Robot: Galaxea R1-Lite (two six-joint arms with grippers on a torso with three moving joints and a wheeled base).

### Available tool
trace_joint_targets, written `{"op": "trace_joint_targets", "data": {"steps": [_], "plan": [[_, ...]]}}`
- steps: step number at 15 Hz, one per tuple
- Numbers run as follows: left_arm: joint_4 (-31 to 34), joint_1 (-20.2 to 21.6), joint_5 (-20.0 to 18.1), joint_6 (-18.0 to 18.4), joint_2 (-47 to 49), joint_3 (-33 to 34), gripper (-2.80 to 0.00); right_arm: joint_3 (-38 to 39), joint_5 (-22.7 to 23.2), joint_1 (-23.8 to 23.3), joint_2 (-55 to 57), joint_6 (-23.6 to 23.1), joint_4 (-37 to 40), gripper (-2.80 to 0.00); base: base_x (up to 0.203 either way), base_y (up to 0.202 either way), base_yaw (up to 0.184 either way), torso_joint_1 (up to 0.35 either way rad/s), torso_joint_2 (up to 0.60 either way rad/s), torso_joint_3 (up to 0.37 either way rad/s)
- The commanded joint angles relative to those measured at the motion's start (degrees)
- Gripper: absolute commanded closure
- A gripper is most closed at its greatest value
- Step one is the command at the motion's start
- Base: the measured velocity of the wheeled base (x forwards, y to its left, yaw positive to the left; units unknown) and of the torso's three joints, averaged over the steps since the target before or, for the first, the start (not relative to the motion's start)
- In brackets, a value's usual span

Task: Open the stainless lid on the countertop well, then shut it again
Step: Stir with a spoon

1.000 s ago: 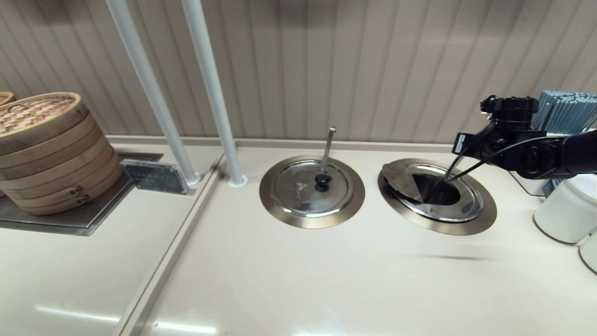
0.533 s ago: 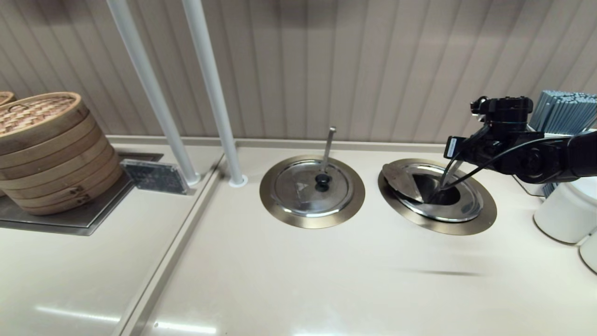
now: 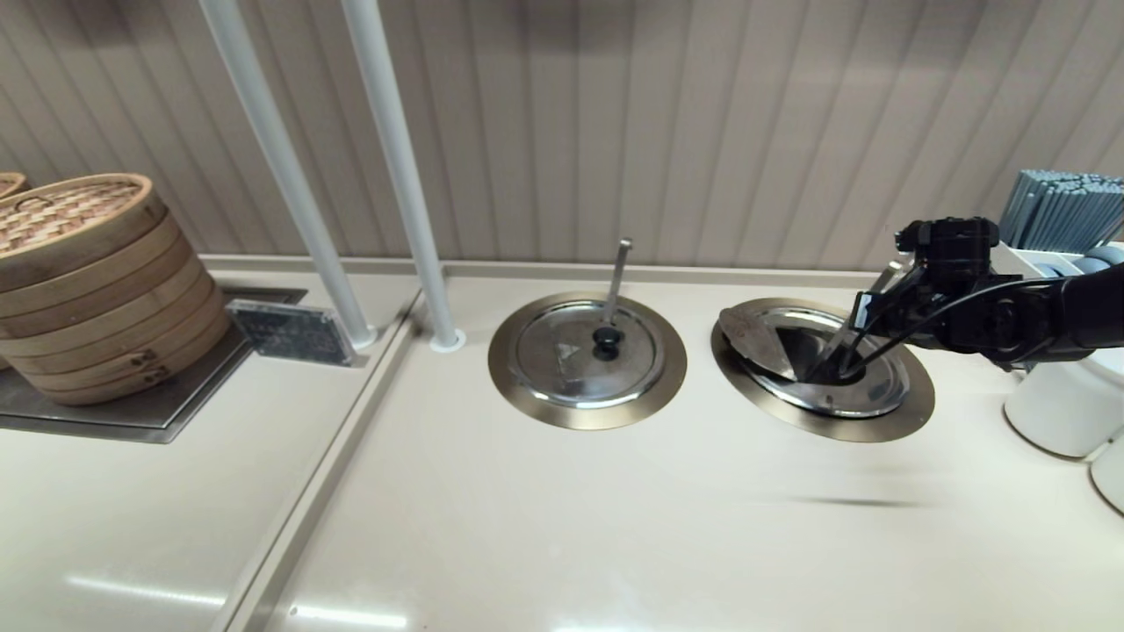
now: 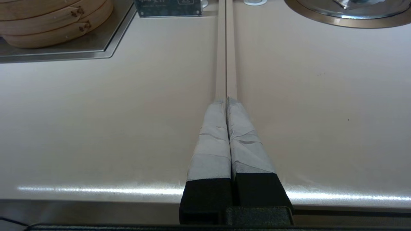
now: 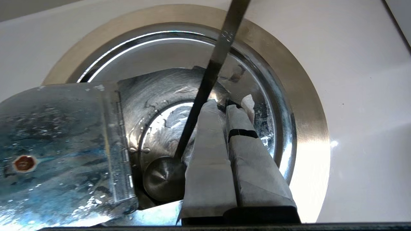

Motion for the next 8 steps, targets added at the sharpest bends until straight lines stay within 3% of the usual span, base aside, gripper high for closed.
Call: {"op": "trace_joint_targets", "data": {"steps": [1, 8], "plan": [[0.02, 0.01, 0.0, 0.03, 0.0, 0.01, 0.0, -2.62, -0.16, -1.34, 3.41, -0.09, 0.31, 0.0, 0.0, 0.0, 0.0, 0.0, 0.0, 0.0], [0.02, 0.01, 0.0, 0.03, 0.0, 0.01, 0.0, -10.85, 0.07, -1.91, 8.92, 0.89, 2.55, 0.0, 0.0, 0.0, 0.0, 0.0, 0.0, 0.0]]}}
